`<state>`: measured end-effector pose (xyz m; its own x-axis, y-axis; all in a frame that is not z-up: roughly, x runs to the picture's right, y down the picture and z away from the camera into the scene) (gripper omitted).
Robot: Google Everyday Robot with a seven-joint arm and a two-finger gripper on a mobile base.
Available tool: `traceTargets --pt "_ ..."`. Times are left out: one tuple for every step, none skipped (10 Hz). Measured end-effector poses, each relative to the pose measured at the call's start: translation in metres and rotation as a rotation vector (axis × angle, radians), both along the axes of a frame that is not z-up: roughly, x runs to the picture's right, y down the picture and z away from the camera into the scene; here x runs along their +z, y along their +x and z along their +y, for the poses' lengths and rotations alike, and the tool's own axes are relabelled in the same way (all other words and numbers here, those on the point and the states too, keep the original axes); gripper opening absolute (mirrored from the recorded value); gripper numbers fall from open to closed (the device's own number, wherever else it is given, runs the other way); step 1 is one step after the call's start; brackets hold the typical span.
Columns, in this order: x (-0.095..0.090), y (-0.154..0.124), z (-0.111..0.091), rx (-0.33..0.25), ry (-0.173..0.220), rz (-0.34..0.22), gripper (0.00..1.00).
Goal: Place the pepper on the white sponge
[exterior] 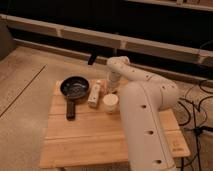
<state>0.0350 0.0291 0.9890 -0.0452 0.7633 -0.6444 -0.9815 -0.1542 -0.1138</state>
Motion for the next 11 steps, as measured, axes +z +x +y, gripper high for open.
traceTargets --pt "0.0 0.0 0.001 0.004 -0.002 0.0 0.0" --pt "0.0 0.0 0.001 0.004 -0.002 0.0 0.0" --pt "0.0 0.0 0.001 0.004 -0.002 0.0 0.0" --pt "-0.001 -0.001 0.004 0.01 -0.011 -0.005 0.0" --pt "-0.001 -0.002 0.005 0.009 -0.013 -0.01 0.0" --pt "0.0 -0.003 0.005 0.009 -0.012 -0.015 0.0" --pt "-0.001 -0.003 0.004 0.009 -0.009 -0.018 0.0" --pt "-0.001 -0.004 0.002 0.008 -0.001 -0.02 0.0" --pt "-0.005 -0.003 -0.009 0.011 0.028 -0.024 0.0" --pt "-0.01 -0.004 -0.02 0.02 0.055 -0.03 0.0" --pt "-0.014 -0.004 -0.029 0.027 0.079 -0.035 0.0"
